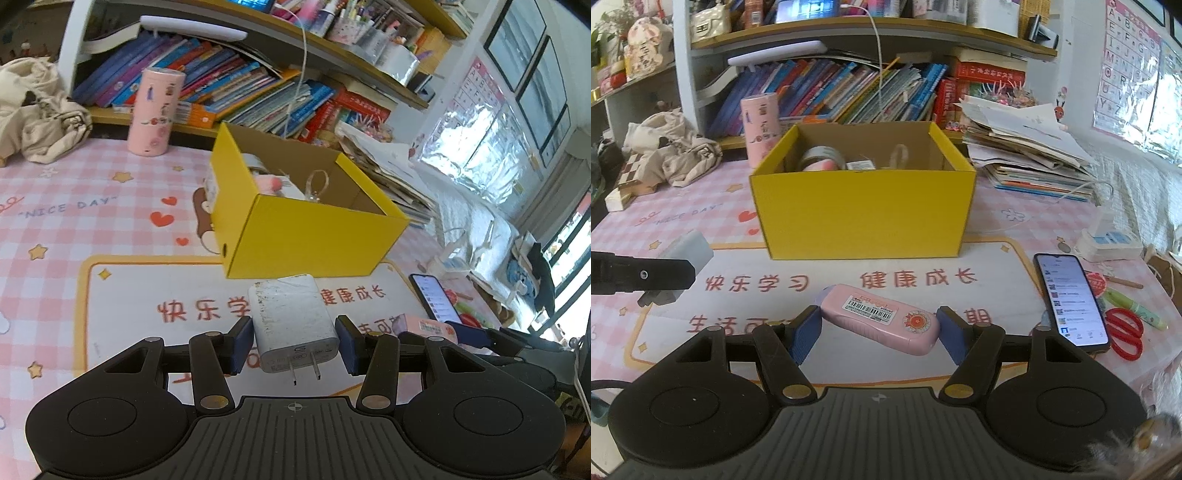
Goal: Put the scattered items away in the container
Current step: 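Carry the white charger and pink eraser over the yellow box with both tools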
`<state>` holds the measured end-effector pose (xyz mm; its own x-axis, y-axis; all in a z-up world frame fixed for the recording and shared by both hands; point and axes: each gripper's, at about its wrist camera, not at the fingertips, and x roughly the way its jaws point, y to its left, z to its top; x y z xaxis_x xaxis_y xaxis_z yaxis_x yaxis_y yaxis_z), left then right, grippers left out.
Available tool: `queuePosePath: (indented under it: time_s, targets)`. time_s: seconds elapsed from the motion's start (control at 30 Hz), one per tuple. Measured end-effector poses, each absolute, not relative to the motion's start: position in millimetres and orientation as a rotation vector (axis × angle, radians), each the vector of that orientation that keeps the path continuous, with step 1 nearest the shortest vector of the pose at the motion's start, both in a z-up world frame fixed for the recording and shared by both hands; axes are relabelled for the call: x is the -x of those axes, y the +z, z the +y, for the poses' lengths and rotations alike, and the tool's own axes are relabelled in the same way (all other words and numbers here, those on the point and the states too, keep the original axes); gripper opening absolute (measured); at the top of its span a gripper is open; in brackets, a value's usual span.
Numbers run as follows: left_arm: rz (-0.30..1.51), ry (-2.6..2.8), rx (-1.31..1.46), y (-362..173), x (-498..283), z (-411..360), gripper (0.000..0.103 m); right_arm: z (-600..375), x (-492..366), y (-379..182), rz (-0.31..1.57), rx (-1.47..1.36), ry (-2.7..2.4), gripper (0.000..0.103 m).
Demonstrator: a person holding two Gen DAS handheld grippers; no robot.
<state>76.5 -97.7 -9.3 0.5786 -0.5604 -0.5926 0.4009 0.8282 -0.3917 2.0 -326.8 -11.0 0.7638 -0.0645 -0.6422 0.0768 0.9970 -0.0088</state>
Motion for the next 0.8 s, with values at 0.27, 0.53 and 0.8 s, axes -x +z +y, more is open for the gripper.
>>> queuePosePath:
  time_s: [0.27,0.53,0.8]
  targets:
    - [0.761,-0.580,0.200,-6,-84,-121,0.047,-346,-11,-9,0.696,-0.027,-0.077,0.066]
    - [0.718,-0.576,0.168,6,-95,-140,0.047,-360,-31,-3,0.672,-0.017,-0.045,0.066]
    - [0.669,-0.576,0.180,18,-112,-156,0.047,-376,-54,10,0.616,-0.003,-0.018,0.066]
